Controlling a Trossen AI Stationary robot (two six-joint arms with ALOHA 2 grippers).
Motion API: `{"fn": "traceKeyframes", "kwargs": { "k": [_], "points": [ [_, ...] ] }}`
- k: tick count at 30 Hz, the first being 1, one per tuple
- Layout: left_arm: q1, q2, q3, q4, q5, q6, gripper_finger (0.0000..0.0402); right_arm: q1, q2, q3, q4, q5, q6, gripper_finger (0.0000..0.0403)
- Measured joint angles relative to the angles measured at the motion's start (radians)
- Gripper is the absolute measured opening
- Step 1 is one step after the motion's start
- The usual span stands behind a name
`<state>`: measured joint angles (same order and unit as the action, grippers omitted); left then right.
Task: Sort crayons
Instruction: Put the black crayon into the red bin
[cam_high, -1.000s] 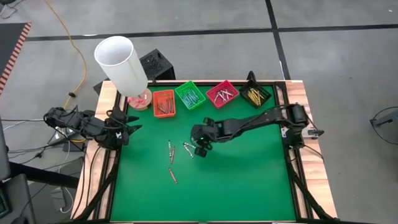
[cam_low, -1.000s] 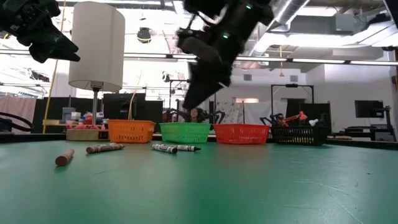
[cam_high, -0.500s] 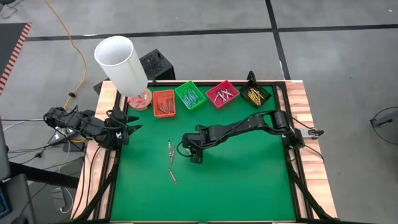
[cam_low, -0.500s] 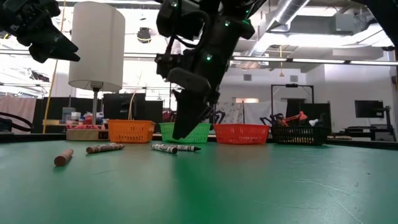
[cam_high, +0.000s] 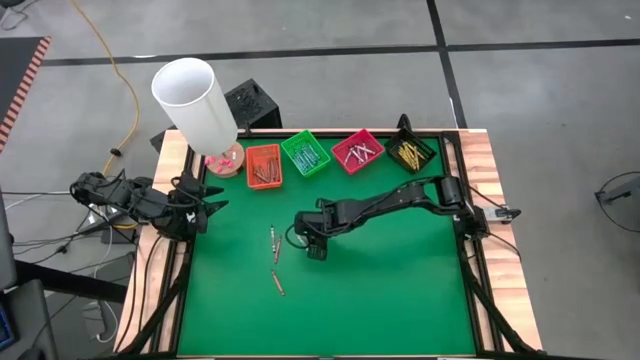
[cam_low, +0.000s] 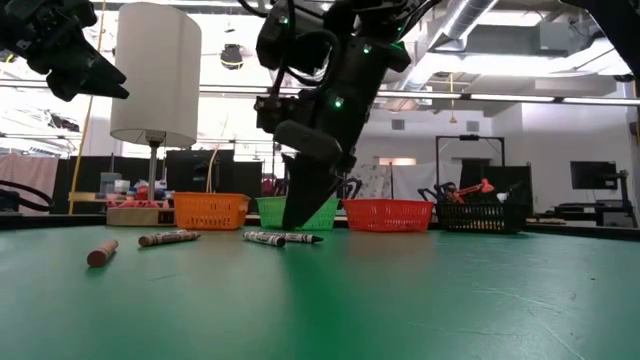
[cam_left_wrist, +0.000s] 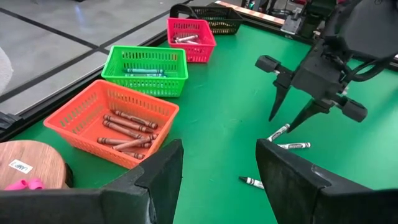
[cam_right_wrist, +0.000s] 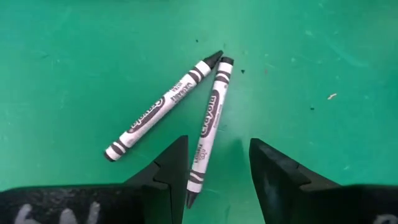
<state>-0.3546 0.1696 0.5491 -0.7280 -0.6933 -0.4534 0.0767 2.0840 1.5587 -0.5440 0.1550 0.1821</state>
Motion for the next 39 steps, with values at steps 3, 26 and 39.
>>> {"fn": "traceKeyframes", "kwargs": {
  "k": [3, 26, 39],
  "points": [
    [0.0, 0.0, 0.0, 0.0, 0.0, 0.0, 0.0192, -0.001, 0.0, -0.034, 0.027, 0.0, 0.001, 0.0162],
    [0.0, 0.0, 0.0, 0.0, 0.0, 0.0, 0.0192, -0.006, 0.012, -0.058, 0.023, 0.003, 0.04, 0.0008],
    [0.0, 0.0, 0.0, 0.0, 0.0, 0.0, 0.0192, -0.057, -0.105, -0.063, 0.016, 0.033, 0.081, 0.0002]
  ]
}}
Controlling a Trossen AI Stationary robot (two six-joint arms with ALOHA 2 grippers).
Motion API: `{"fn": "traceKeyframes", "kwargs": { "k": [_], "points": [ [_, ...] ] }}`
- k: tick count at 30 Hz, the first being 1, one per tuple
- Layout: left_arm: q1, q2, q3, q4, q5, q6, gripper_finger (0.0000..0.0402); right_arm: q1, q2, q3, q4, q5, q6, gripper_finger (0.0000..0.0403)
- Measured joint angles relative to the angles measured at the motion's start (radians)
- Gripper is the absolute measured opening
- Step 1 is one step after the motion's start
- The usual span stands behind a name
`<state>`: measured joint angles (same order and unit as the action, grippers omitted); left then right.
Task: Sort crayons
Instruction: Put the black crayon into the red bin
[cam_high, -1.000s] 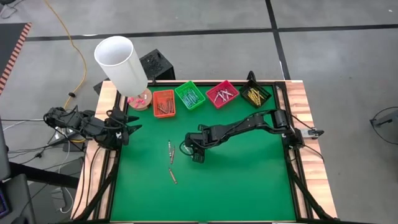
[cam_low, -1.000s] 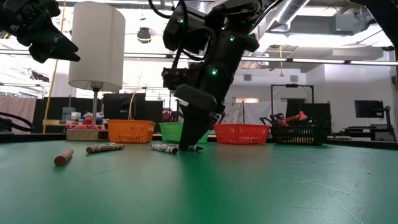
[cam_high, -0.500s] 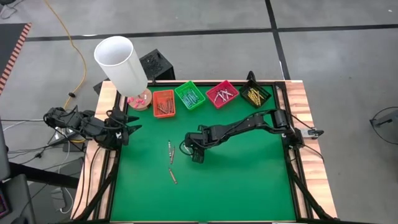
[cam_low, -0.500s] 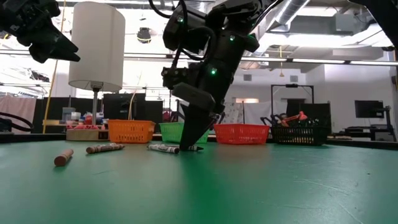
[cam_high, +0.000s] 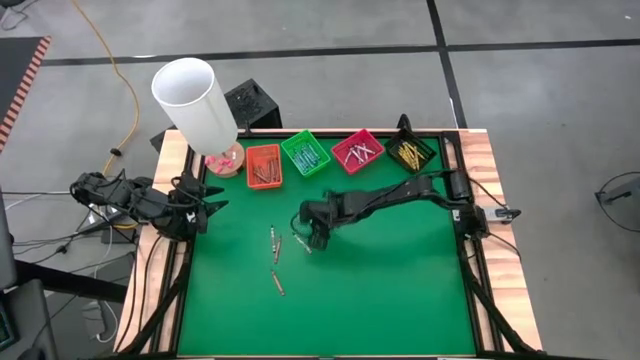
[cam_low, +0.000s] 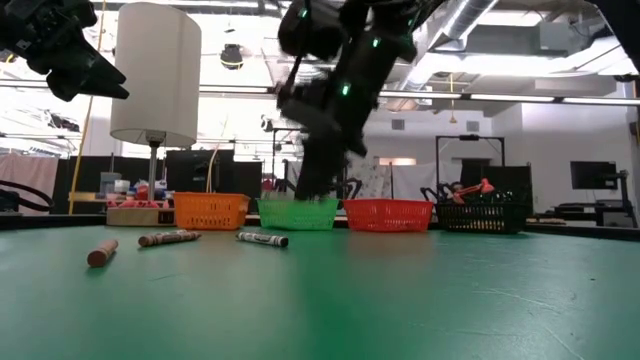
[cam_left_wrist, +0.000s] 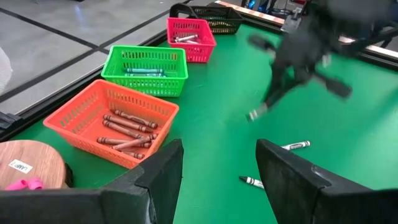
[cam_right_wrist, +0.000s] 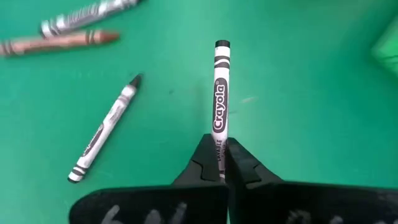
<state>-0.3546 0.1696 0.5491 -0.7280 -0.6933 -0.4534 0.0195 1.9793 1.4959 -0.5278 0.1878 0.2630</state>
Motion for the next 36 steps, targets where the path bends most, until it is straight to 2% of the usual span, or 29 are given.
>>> {"fn": "traceKeyframes", "kwargs": {
  "k": [10, 22, 27, 31, 36],
  "points": [
    [0.0, 0.0, 0.0, 0.0, 0.0, 0.0, 0.0192, -0.12, -0.138, 0.001, 0.013, 0.052, -0.044, 0.0001],
    [0.0, 0.0, 0.0, 0.0, 0.0, 0.0, 0.0192, -0.302, -0.142, 0.001, -0.001, 0.083, -0.105, 0.0],
    [0.0, 0.0, 0.0, 0.0, 0.0, 0.0, 0.0192, -0.407, -0.142, 0.001, -0.082, 0.079, -0.115, 0.0],
    [0.0, 0.0, 0.0, 0.0, 0.0, 0.0, 0.0192, -0.482, -0.142, 0.001, -0.14, 0.08, -0.202, 0.0],
    [0.0, 0.0, 0.0, 0.0, 0.0, 0.0, 0.0192, -0.529, -0.142, -0.001, -0.252, 0.079, -0.423, 0.0]
  ]
}}
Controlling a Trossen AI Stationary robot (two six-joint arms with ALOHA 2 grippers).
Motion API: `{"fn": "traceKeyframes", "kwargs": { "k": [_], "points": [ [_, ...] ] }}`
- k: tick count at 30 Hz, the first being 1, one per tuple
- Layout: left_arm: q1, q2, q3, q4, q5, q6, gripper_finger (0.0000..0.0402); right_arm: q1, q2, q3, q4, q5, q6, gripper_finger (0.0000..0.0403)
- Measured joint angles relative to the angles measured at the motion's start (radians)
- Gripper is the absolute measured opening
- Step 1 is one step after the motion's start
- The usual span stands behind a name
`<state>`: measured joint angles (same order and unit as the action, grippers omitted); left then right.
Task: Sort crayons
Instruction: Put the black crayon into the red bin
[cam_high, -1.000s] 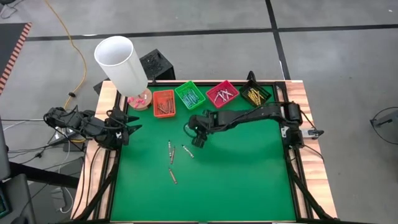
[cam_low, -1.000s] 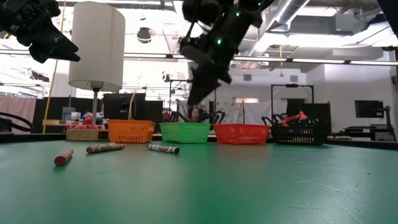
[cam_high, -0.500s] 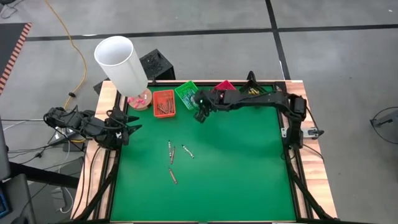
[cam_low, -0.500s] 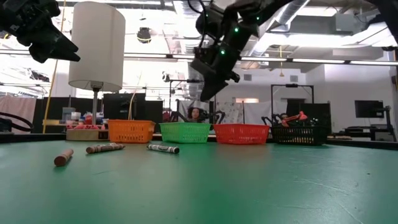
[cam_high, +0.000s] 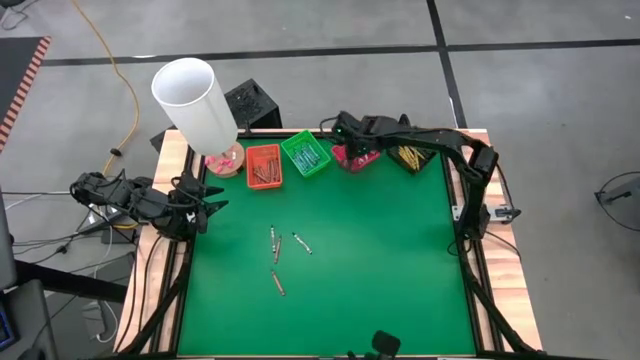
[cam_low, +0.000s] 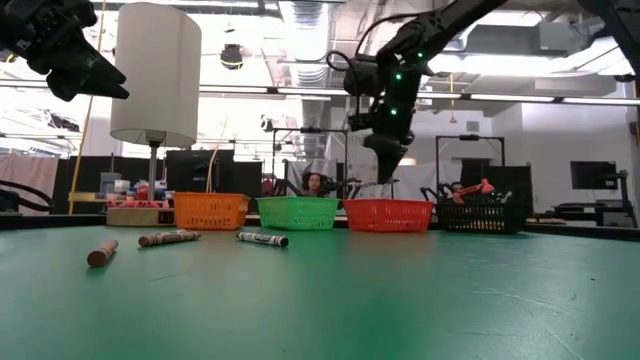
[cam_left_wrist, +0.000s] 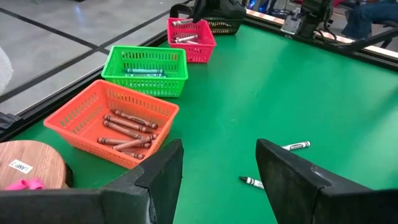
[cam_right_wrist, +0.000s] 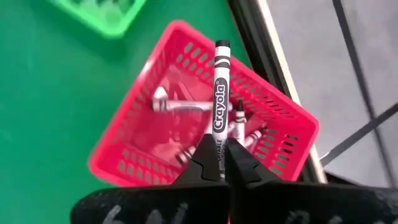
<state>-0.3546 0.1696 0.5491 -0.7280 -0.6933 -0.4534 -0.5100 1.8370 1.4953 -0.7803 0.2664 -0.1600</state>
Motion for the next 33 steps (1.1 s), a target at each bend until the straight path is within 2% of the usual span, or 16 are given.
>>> {"fn": "traceKeyframes", "kwargs": {
  "k": [8, 14, 23, 29, 33],
  "points": [
    [0.0, 0.0, 0.0, 0.0, 0.0, 0.0, 0.0192, -0.037, 0.0, -0.086, 0.008, -0.024, -0.201, 0.0005],
    [0.0, 0.0, 0.0, 0.0, 0.0, 0.0, 0.0192, -0.049, 0.0, -0.11, 0.017, -0.029, -0.212, 0.0028],
    [0.0, 0.0, 0.0, 0.0, 0.0, 0.0, 0.0192, -0.047, -0.001, -0.11, 0.034, -0.045, -0.171, 0.0088],
    [0.0, 0.0, 0.0, 0.0, 0.0, 0.0, 0.0192, -0.017, -0.057, -0.08, 0.044, -0.162, -0.055, 0.0097],
    [0.0, 0.0, 0.0, 0.0, 0.0, 0.0, 0.0192, 0.065, -0.096, -0.079, 0.133, -0.324, 0.086, 0.0098]
  ]
}}
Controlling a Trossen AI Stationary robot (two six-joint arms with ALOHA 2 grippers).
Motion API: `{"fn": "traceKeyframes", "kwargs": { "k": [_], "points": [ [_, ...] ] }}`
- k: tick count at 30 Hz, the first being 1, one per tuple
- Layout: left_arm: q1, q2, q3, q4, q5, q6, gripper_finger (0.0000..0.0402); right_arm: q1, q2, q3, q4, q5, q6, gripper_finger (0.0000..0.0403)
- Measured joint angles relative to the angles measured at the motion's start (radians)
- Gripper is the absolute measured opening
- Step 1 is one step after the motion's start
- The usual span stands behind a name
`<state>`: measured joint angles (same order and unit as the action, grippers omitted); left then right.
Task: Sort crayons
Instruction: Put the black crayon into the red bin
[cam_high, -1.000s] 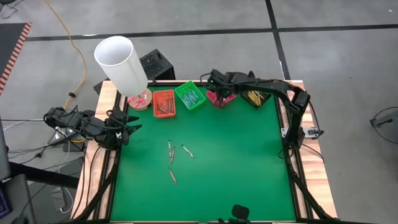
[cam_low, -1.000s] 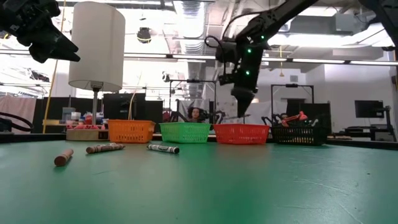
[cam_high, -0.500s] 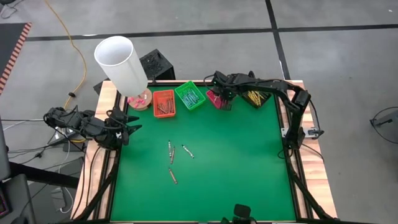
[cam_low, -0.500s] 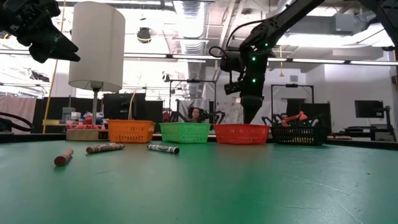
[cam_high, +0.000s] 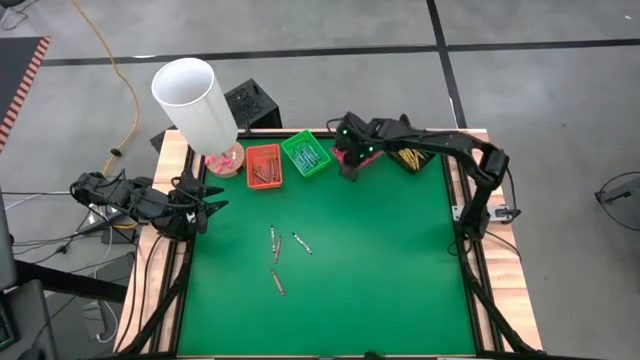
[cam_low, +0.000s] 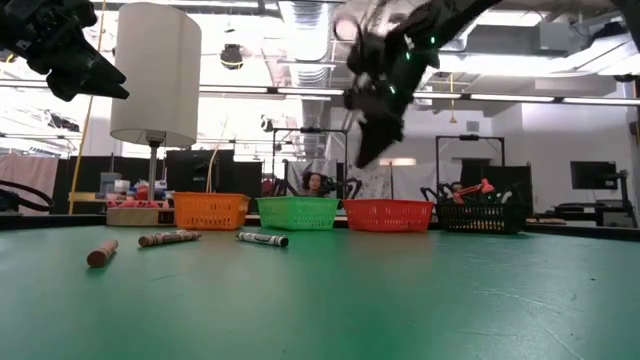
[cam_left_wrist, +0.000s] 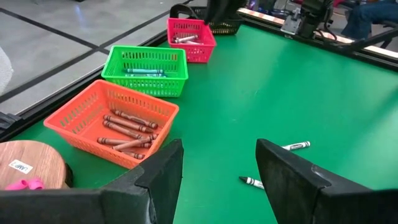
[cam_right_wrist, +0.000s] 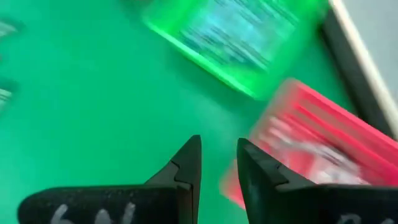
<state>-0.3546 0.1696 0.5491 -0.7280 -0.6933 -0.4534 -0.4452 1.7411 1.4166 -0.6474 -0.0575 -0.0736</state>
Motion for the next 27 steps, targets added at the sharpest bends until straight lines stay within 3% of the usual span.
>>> {"fn": "traceKeyframes", "kwargs": {
  "k": [6, 13, 20, 27],
  "points": [
    [0.0, 0.0, 0.0, 0.0, 0.0, 0.0, 0.0192, 0.238, -0.001, 0.0, 0.165, -0.005, 0.118, 0.0098],
    [0.0, 0.0, 0.0, 0.0, 0.0, 0.0, 0.0192, 0.464, 0.033, 0.0, 0.255, 0.237, 0.297, 0.0098],
    [0.0, 0.0, 0.0, 0.0, 0.0, 0.0, 0.0192, 0.568, 0.106, 0.0, 0.297, 0.393, 0.42, 0.0098],
    [0.0, 0.0, 0.0, 0.0, 0.0, 0.0, 0.0192, 0.573, 0.154, 0.0, 0.323, 0.43, 0.469, 0.0098]
  ]
}}
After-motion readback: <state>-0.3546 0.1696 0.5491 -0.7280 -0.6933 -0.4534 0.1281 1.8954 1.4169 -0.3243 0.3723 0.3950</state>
